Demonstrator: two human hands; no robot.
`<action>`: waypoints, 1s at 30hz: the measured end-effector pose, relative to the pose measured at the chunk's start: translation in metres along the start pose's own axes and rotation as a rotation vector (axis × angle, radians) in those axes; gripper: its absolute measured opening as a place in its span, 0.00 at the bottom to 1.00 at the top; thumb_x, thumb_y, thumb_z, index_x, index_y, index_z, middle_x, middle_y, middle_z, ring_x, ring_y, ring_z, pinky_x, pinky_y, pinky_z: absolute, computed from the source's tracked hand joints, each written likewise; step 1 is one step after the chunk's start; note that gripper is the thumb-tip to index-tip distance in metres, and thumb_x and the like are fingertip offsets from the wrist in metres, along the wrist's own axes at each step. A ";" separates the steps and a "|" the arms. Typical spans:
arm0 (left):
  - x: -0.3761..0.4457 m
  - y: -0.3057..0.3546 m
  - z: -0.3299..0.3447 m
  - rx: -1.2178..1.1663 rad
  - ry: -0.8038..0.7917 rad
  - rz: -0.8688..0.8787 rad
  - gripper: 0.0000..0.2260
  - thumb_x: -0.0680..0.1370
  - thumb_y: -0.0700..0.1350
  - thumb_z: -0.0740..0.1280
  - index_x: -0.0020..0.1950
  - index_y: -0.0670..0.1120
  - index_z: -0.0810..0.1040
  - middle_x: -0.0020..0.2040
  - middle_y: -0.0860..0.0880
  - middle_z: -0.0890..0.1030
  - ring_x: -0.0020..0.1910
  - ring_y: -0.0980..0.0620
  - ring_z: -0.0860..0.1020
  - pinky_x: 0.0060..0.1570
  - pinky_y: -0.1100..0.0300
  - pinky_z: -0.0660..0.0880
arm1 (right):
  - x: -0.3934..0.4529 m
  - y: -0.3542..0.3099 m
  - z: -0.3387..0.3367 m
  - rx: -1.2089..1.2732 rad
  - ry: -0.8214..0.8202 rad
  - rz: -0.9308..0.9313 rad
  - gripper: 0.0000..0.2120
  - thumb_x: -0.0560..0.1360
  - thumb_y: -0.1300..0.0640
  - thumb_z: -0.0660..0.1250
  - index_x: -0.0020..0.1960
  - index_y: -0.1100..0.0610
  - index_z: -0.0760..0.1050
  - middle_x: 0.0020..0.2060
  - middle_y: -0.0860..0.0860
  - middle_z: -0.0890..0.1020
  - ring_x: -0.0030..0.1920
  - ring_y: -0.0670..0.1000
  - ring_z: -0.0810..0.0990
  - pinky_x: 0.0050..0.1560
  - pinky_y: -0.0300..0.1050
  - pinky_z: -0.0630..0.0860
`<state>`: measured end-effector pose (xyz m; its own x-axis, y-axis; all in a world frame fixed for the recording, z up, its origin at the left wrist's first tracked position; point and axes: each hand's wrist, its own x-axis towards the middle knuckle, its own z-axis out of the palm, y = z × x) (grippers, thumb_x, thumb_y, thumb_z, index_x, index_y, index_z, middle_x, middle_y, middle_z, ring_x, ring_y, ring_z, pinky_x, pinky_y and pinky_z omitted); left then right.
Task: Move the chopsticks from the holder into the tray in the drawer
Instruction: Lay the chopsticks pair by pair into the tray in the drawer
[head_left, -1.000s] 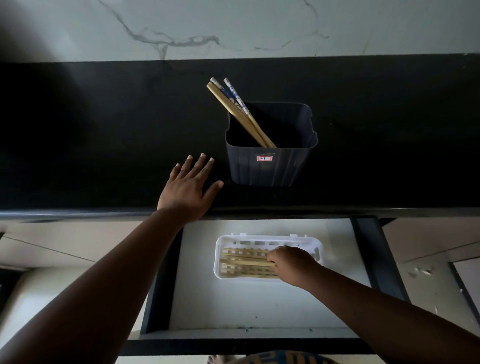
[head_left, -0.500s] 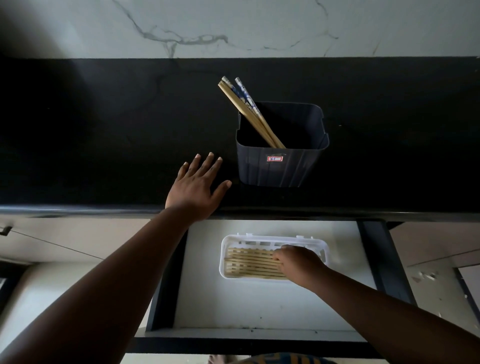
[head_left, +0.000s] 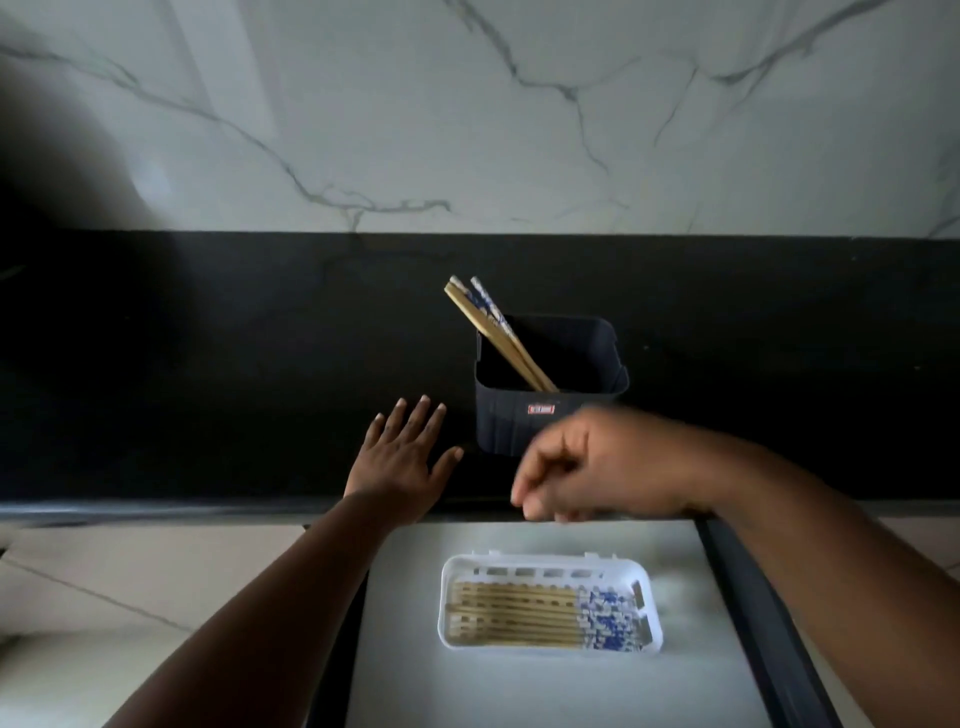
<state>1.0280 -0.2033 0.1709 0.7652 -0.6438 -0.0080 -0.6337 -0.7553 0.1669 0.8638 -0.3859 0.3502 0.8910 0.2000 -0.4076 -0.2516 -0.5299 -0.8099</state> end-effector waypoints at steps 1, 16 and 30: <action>0.000 0.000 0.000 0.000 -0.004 0.001 0.33 0.77 0.67 0.41 0.78 0.55 0.45 0.80 0.53 0.45 0.77 0.52 0.40 0.73 0.53 0.38 | 0.000 -0.012 -0.011 0.061 0.111 -0.057 0.04 0.71 0.59 0.74 0.42 0.50 0.83 0.32 0.45 0.84 0.33 0.41 0.81 0.35 0.35 0.77; 0.000 0.002 -0.003 -0.010 0.001 0.010 0.31 0.78 0.66 0.41 0.78 0.54 0.40 0.78 0.54 0.39 0.73 0.54 0.32 0.72 0.54 0.33 | 0.134 -0.021 -0.026 -0.436 0.945 0.009 0.15 0.72 0.44 0.70 0.51 0.53 0.77 0.47 0.50 0.81 0.48 0.53 0.81 0.43 0.44 0.73; 0.001 -0.001 -0.001 -0.049 0.006 0.003 0.32 0.76 0.69 0.39 0.77 0.57 0.38 0.75 0.58 0.35 0.74 0.54 0.31 0.72 0.55 0.32 | 0.151 -0.034 -0.027 -0.661 0.988 0.125 0.09 0.79 0.55 0.62 0.56 0.57 0.76 0.50 0.54 0.81 0.47 0.54 0.82 0.37 0.44 0.69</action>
<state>1.0298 -0.2028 0.1714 0.7638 -0.6454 -0.0016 -0.6300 -0.7461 0.2154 1.0173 -0.3593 0.3277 0.8519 -0.4503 0.2674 -0.3723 -0.8798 -0.2956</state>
